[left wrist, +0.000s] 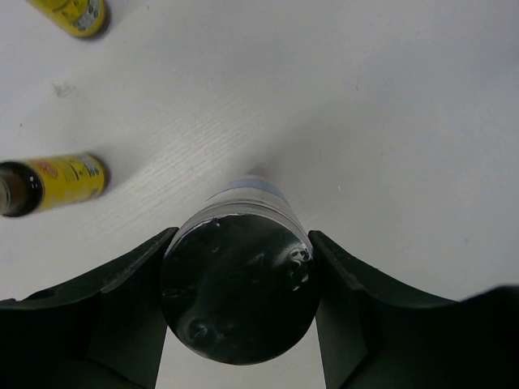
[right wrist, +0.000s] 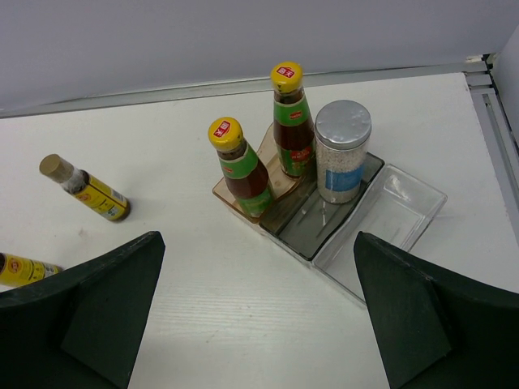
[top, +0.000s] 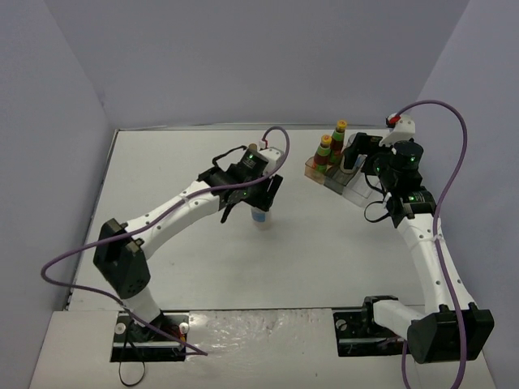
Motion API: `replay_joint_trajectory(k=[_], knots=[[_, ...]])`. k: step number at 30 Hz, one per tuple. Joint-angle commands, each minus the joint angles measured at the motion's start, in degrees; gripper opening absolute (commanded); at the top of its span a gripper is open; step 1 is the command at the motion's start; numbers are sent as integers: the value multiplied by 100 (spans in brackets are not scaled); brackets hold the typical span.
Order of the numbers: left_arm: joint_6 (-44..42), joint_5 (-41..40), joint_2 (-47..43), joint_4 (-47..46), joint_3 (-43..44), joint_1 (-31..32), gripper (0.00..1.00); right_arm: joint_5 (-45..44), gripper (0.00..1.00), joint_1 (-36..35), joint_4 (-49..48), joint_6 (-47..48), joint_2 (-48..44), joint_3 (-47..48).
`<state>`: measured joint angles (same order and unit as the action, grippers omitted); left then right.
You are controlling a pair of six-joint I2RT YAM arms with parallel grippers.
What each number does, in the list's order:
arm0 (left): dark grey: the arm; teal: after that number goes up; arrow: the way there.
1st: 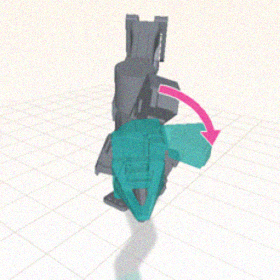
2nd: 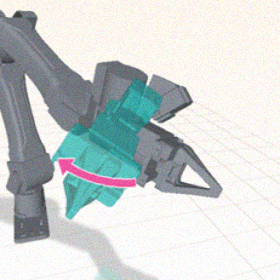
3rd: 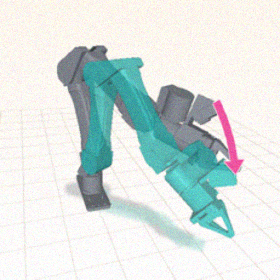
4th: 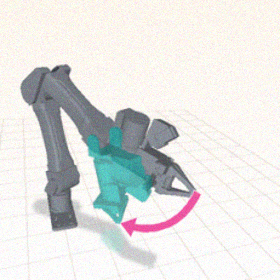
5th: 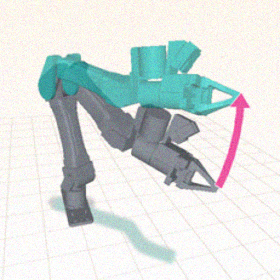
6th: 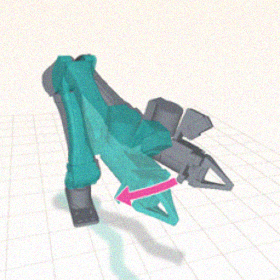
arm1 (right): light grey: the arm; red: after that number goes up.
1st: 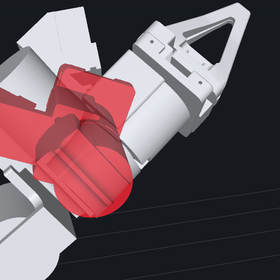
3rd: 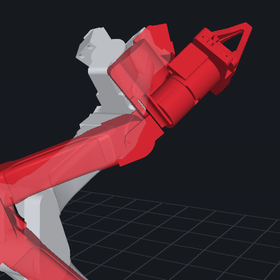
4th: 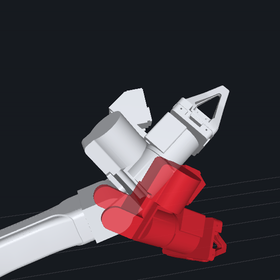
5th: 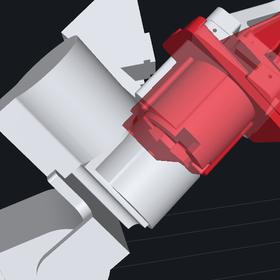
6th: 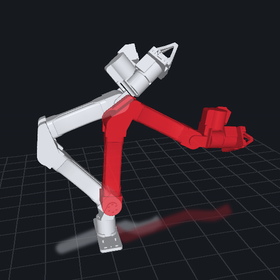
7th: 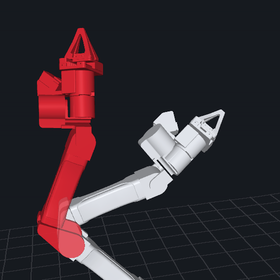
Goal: Organize the condiment bottles
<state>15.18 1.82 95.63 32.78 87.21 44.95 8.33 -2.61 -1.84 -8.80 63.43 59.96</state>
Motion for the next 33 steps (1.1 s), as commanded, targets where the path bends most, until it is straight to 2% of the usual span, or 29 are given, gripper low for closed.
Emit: replay_joint_trajectory(k=[1,5,12,18,22,25,30,33], knots=[[-205,-88,471,-611,1141,-28,15,125,100,-48,-175,40,-238,-31],[-253,0,1121,-545,1681,-29,15,125,100,-63,-82,62,-302,-62],[-234,36,1691,-624,1975,-30,29,239,100,-92,-54,54,-341,-190],[-174,23,1841,-571,2005,-30,57,228,100,-143,-42,94,-372,-290],[-168,-20,1644,-611,1853,-30,85,228,100,-204,-24,144,-337,-263],[-157,-91,1413,-600,1751,-30,97,269,100,-280,-17,175,-283,-241],[4,-187,722,-645,1293,-80,97,192,100,-805,40,320,-101,-96],[165,-457,-218,-753,875,-245,97,158,100,-1181,60,396,86,-22]])
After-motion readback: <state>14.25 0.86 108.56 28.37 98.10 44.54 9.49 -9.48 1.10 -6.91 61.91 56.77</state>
